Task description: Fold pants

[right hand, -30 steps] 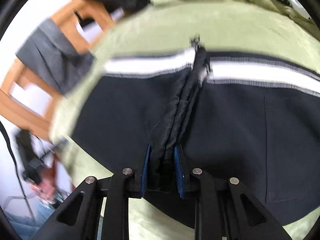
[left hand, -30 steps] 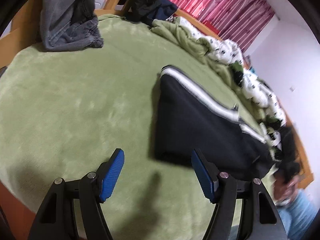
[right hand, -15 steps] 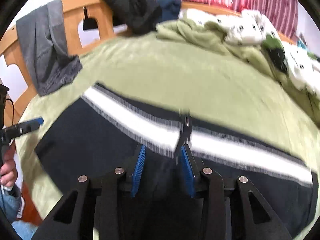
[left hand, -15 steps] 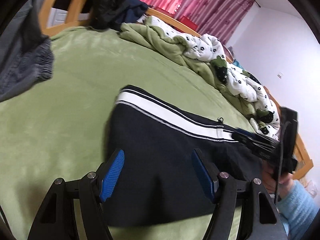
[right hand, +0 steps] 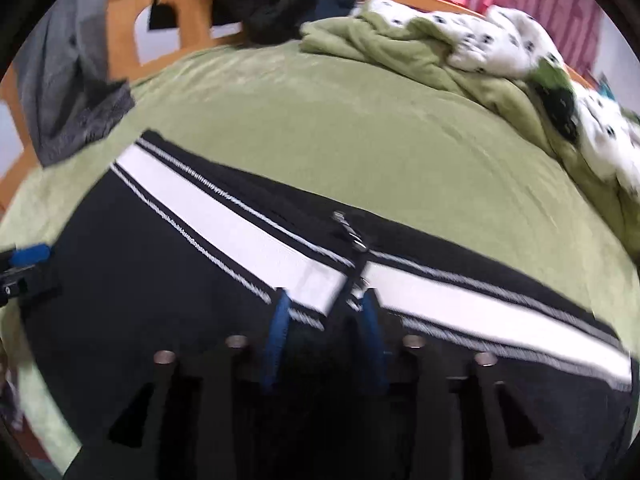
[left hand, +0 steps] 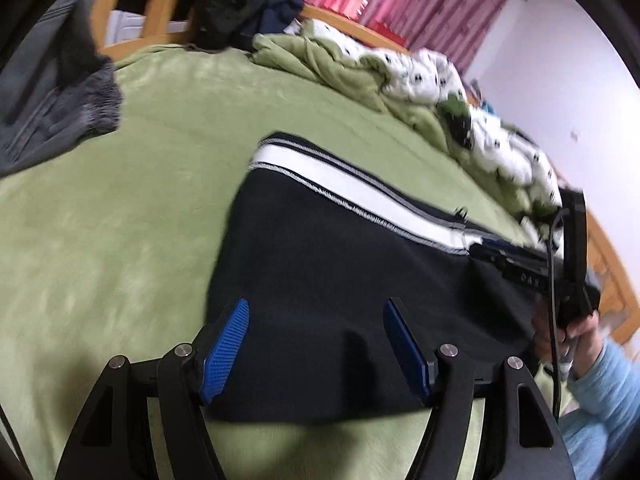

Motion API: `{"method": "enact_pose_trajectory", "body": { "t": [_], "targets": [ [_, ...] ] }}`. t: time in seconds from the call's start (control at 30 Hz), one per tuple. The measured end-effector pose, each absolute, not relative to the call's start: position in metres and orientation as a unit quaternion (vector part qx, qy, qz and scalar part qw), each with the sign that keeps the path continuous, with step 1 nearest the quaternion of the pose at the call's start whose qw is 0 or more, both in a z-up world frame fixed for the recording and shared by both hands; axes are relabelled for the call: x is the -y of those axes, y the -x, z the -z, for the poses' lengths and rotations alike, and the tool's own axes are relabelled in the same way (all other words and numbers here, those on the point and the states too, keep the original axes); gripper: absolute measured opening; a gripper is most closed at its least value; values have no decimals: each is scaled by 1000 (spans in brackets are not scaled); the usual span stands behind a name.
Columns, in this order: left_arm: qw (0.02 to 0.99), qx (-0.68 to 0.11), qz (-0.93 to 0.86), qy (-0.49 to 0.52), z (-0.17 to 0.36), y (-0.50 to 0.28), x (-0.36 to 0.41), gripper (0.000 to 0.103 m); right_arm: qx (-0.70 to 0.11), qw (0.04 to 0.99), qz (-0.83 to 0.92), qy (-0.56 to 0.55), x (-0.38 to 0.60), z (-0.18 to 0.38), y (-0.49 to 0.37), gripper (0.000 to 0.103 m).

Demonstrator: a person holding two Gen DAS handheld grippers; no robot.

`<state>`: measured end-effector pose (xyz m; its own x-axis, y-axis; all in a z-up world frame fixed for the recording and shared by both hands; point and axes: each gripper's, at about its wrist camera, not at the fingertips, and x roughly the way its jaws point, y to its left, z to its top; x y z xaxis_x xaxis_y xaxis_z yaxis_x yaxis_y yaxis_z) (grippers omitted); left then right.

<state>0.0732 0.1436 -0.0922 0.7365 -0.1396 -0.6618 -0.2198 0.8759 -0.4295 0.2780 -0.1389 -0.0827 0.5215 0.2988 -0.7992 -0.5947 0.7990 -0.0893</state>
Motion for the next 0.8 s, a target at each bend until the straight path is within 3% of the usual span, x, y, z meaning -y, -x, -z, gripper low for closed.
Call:
{"method": "enact_pose_trajectory", "body": {
  "t": [0.13,0.47,0.5,0.57,0.6,0.63,0.7,0.8],
  "targets": [
    [879,-368,-47,300,100,-45,-158,68,-404,867,-241,165,162,55,-255,52],
    [836,-354,-33,418,141,-41,-174,66,-402,891,-173,122,240,16,-202,52],
    [833,-353,-29,424,141,-44,-173,62,-408,891,-164,110,251,14,-200,52],
    [829,-364,-50,422,137,-50,-169,45,-426,890,-144,80,274,15,-199,52],
    [829,-370,-60,416,135,-52,-167,31,-438,887,-135,62,287,16,-199,52],
    [830,-371,-67,411,130,-54,-165,25,-447,883,-130,53,295,18,-201,52],
    [842,-369,-67,387,112,-55,-160,18,-459,879,-119,37,313,19,-204,51],
    [865,-366,-67,337,73,-64,-143,16,-464,878,-112,30,332,20,-201,51]
  ]
}}
